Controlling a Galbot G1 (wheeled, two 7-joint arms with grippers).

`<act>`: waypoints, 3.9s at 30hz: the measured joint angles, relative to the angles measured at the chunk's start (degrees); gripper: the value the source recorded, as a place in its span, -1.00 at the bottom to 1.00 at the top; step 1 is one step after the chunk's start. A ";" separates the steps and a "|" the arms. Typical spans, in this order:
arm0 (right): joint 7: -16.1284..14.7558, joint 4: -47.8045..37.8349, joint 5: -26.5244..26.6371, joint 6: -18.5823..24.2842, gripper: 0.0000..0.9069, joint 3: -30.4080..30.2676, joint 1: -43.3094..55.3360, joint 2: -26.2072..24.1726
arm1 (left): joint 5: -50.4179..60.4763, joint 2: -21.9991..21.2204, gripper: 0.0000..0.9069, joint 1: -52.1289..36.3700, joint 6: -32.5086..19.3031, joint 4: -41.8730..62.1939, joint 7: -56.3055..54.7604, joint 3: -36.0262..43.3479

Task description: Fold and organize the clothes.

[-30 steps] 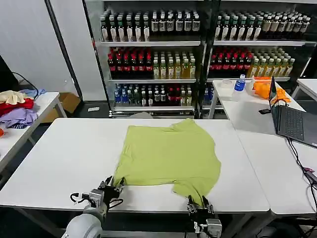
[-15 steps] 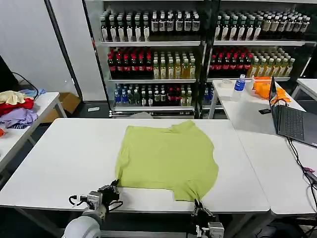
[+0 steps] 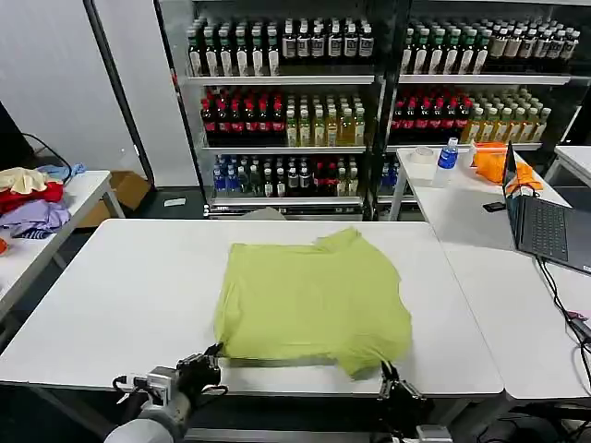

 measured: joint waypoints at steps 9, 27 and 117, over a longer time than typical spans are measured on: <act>-1.89 -0.57 0.21 2.39 -1.00 2.54 2.67 -2.49 | -1.66 1.10 -0.96 -1.20 -0.96 -1.17 0.15 -0.26; -4.56 -13.33 0.75 2.59 -1.00 1.84 16.45 -8.24 | 2.68 0.99 -0.96 -11.81 -3.21 8.15 0.69 5.83; -0.31 -22.06 14.63 -6.01 -1.00 0.83 19.76 -6.44 | 4.88 -3.03 -0.96 -14.26 -5.74 18.96 -0.60 7.96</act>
